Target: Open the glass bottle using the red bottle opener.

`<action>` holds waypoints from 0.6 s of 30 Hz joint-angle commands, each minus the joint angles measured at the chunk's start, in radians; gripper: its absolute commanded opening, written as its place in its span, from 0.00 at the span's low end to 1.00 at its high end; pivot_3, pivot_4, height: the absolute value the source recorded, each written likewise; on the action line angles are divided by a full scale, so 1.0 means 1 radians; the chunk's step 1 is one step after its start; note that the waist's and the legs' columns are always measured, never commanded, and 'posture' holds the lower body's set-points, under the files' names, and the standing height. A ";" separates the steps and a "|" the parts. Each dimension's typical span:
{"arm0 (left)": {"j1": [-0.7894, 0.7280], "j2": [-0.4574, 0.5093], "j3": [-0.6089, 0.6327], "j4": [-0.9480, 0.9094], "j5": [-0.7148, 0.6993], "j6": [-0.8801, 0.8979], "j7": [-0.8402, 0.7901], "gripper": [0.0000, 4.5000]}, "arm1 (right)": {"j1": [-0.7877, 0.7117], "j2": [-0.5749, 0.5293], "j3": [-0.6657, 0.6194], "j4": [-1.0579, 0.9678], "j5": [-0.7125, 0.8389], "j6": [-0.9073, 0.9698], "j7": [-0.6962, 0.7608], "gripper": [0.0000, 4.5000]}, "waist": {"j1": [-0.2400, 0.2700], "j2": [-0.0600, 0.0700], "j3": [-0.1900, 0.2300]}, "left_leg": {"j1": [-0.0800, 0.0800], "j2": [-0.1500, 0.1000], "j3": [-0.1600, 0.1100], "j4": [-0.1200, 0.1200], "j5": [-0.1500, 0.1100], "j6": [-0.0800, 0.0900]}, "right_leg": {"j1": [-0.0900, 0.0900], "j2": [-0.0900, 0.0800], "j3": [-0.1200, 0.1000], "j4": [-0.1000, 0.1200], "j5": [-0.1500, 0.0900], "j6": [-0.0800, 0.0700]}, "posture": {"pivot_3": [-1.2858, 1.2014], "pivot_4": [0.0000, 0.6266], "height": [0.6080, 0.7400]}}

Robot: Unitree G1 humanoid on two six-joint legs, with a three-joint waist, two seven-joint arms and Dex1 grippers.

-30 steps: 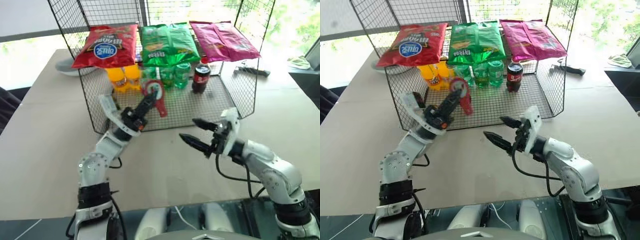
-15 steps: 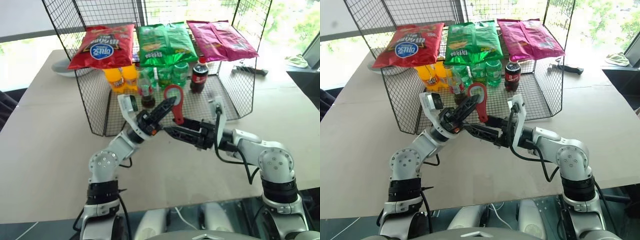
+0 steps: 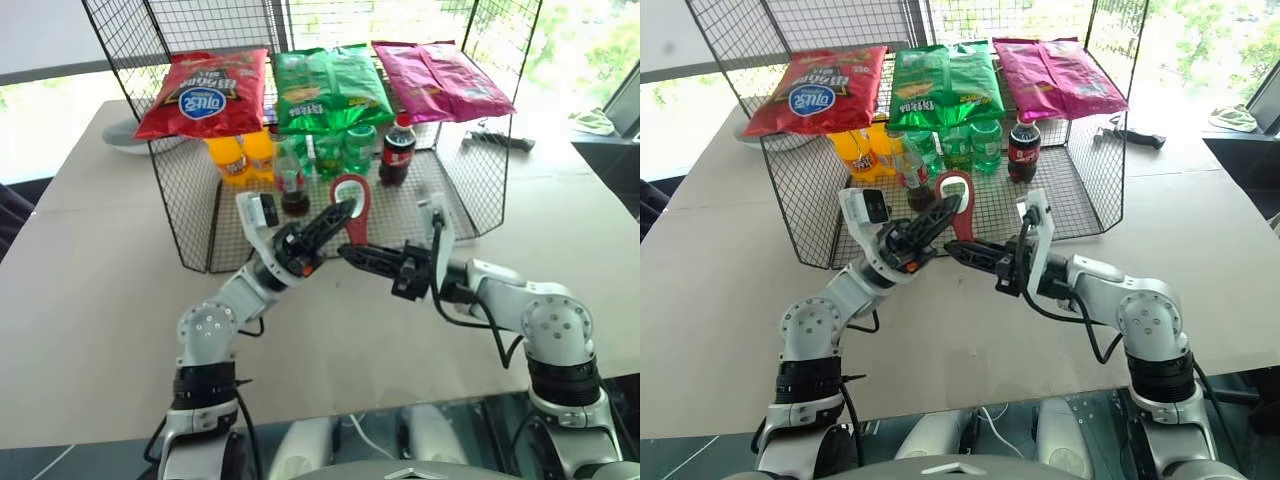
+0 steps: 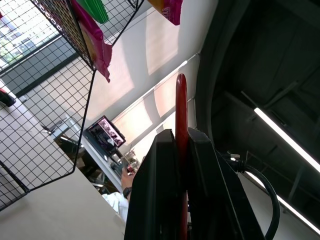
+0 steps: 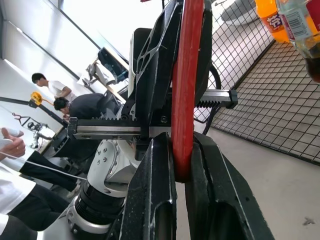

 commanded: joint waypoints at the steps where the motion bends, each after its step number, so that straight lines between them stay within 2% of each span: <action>1: 0.018 0.026 -0.017 0.025 0.051 0.006 -0.025 0.00 | -0.016 0.001 -0.006 -0.036 0.045 -0.003 0.010 0.01 | 0.000 0.000 0.000 | 0.000 0.000 0.000 0.000 0.000 0.000 | 0.000 0.000 0.000 0.000 0.000 0.000 | 0.52 0.24 1.00; 3: 0.019 0.031 -0.025 0.034 0.082 -0.014 -0.046 0.00 | -0.012 -0.006 -0.002 -0.037 0.039 0.003 0.015 0.01 | 0.001 0.000 0.000 | 0.000 0.000 0.000 0.000 0.000 0.000 | 0.000 0.000 0.000 0.000 0.000 0.000 | 0.52 0.24 1.00; 4: 0.021 0.032 -0.029 0.034 0.096 -0.024 -0.051 0.13 | -0.009 -0.008 -0.002 -0.038 0.034 0.001 0.014 0.00 | 0.001 0.000 0.000 | 0.000 0.000 0.000 0.000 0.000 0.000 | 0.000 0.000 0.000 0.000 0.000 0.000 | 0.52 0.24 1.00; 5: 0.023 0.031 -0.031 0.033 0.106 -0.030 -0.057 0.17 | -0.004 -0.008 -0.002 -0.039 0.030 -0.002 0.011 0.00 | 0.000 0.000 0.000 | 0.000 0.000 0.000 0.000 0.000 0.000 | 0.000 0.000 0.000 0.000 0.000 0.000 | 0.52 0.24 1.00; 7: 0.026 0.028 -0.032 0.029 0.121 -0.040 -0.064 0.35 | 0.006 -0.004 -0.009 -0.039 0.009 -0.021 -0.004 0.00 | 0.001 0.000 0.000 | 0.000 0.000 0.000 0.000 0.000 0.000 | 0.000 0.000 0.000 0.000 0.000 0.000 | 0.52 0.24 1.00; 10: 0.036 0.025 -0.026 0.022 0.146 -0.056 -0.063 0.67 | 0.029 -0.007 -0.017 -0.027 -0.142 -0.120 -0.041 0.00 | 0.001 0.000 0.000 | 0.000 0.000 0.000 0.000 0.000 0.000 | 0.000 0.000 0.000 0.000 0.000 0.000 | 0.52 0.24 1.00; 11: 0.041 0.025 -0.023 0.019 0.164 -0.070 -0.063 0.72 | 0.036 -0.013 -0.015 -0.021 -0.198 -0.154 -0.046 0.00 | 0.001 0.000 0.000 | 0.000 0.000 0.000 0.000 0.000 0.000 | 0.000 0.000 0.000 0.000 0.000 0.000 | 0.52 0.24 1.00; 13: 0.061 0.033 -0.036 0.000 0.254 -0.143 -0.066 0.92 | 0.054 0.005 -0.031 -0.009 -0.279 -0.226 -0.076 0.00 | 0.003 0.000 0.000 | 0.000 0.000 0.000 0.000 0.000 0.000 | 0.000 0.000 0.000 0.000 0.000 0.000 | 0.52 0.24 1.00; 14: 0.067 0.036 -0.042 -0.006 0.290 -0.174 -0.068 0.98 | 0.060 0.017 -0.039 -0.006 -0.303 -0.253 -0.088 0.00 | 0.002 0.000 0.000 | 0.000 0.000 0.000 0.000 0.000 0.000 | 0.000 0.000 0.000 0.000 0.000 0.000 | 0.52 0.24 1.00; 17: 0.078 0.008 -0.057 -0.034 0.482 -0.398 -0.040 0.99 | 0.075 0.045 -0.061 0.019 -0.489 -0.426 -0.142 0.00 | 0.003 0.000 0.000 | 0.000 0.000 0.001 -0.001 0.000 0.000 | -0.001 0.000 0.001 0.000 0.000 0.000 | 0.52 0.24 1.00; 18: 0.072 0.003 -0.067 -0.022 0.594 -0.517 -0.011 0.99 | 0.080 0.044 -0.061 0.029 -0.563 -0.499 -0.148 0.00 | 0.005 0.000 0.000 | 0.000 0.000 0.001 -0.001 0.000 0.000 | -0.001 0.000 0.001 0.000 0.000 0.000 | 0.52 0.24 1.00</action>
